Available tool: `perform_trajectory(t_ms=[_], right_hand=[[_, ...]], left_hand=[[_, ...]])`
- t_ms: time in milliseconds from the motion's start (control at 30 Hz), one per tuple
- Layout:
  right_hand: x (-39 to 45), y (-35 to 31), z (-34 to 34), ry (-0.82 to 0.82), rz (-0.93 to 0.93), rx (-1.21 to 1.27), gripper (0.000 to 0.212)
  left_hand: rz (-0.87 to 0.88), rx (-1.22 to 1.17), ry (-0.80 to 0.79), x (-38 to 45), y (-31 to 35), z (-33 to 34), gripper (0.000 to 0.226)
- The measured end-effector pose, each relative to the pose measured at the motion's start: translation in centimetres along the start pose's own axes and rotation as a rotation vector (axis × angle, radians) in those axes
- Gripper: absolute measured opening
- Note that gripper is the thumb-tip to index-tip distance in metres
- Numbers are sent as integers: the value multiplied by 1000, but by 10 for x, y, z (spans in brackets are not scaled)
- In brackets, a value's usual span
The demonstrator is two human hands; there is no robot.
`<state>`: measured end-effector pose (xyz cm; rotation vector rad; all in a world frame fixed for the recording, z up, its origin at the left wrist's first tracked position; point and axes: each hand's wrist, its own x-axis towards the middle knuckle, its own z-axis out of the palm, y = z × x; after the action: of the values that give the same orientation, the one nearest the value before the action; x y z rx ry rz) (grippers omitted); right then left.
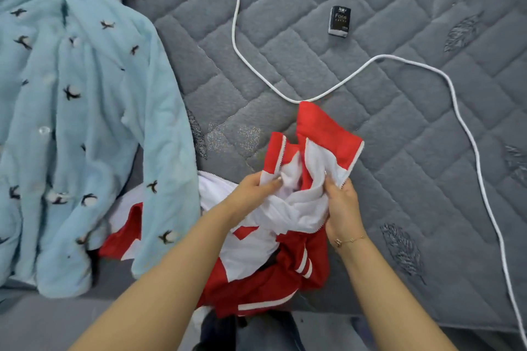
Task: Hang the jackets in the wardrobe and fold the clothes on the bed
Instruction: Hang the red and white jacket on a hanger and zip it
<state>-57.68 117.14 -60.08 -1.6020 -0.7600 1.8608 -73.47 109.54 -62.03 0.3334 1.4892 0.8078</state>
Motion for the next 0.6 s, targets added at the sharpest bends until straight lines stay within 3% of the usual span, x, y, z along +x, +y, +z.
perform_trajectory(t_ms=[100, 233, 367, 600], right_hand=[[-34, -10, -4, -18, -62, -87, 29], [-95, -25, 0, -141, -193, -247, 38], [-173, -37, 14, -258, -301, -294, 31], [-325, -68, 51, -588, -362, -352, 21]], left_hand=[[-21, -183, 228, -42, 1, -1, 25], [55, -323, 276, -127, 14, -11, 40], [212, -374, 330, -230, 13, -18, 42], [458, -550, 612, -438, -15, -17, 47]])
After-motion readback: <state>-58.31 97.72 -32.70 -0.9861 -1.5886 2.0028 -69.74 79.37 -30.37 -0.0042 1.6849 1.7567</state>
